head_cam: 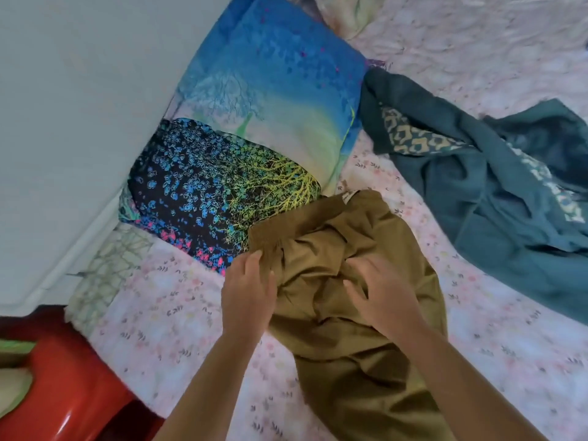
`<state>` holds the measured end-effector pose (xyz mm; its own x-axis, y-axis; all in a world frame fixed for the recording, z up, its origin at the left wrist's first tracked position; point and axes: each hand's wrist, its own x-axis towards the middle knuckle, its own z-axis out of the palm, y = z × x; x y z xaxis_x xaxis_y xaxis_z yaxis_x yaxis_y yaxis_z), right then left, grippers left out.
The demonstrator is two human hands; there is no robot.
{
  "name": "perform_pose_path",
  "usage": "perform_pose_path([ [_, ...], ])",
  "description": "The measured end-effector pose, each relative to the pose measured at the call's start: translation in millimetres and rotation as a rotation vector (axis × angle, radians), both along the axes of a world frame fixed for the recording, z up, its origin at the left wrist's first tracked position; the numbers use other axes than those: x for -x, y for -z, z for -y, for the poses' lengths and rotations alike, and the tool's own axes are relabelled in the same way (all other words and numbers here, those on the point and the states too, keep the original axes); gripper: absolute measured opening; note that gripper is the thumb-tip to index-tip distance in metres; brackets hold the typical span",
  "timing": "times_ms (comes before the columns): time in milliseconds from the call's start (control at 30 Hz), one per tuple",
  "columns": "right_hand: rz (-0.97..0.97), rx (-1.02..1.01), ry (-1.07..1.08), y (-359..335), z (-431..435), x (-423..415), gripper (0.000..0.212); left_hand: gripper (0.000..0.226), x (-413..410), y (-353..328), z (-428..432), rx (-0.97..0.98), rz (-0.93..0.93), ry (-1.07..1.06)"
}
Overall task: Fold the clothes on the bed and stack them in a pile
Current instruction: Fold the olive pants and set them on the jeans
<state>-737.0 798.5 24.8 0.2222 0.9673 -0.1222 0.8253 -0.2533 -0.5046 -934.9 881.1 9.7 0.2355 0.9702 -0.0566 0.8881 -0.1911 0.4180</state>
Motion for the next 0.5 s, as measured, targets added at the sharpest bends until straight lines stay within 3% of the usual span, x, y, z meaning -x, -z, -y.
perform_pose_path([
  [233, 0.055, -0.098, -0.154, 48.6, -114.7, 3.9, 0.042, 0.052, -10.1, 35.3, -72.1, 0.208, 0.137, -0.155],
  [300, 0.060, -0.068, -0.234, 57.4, -134.8, 6.4, 0.045, 0.047, -11.2, 33.2, -81.7, 0.305, 0.150, -0.137],
  [433, 0.082, 0.030, -0.419, 71.3, -156.4, 2.4, 0.049, 0.013, -10.7, 23.7, -85.6, 0.462, 0.196, -0.031],
  [500, 0.087, 0.056, -0.486, 71.4, -162.4, -5.9, 0.041, 0.014, -8.6, 15.0, -81.7, 0.475, 0.230, 0.046],
])
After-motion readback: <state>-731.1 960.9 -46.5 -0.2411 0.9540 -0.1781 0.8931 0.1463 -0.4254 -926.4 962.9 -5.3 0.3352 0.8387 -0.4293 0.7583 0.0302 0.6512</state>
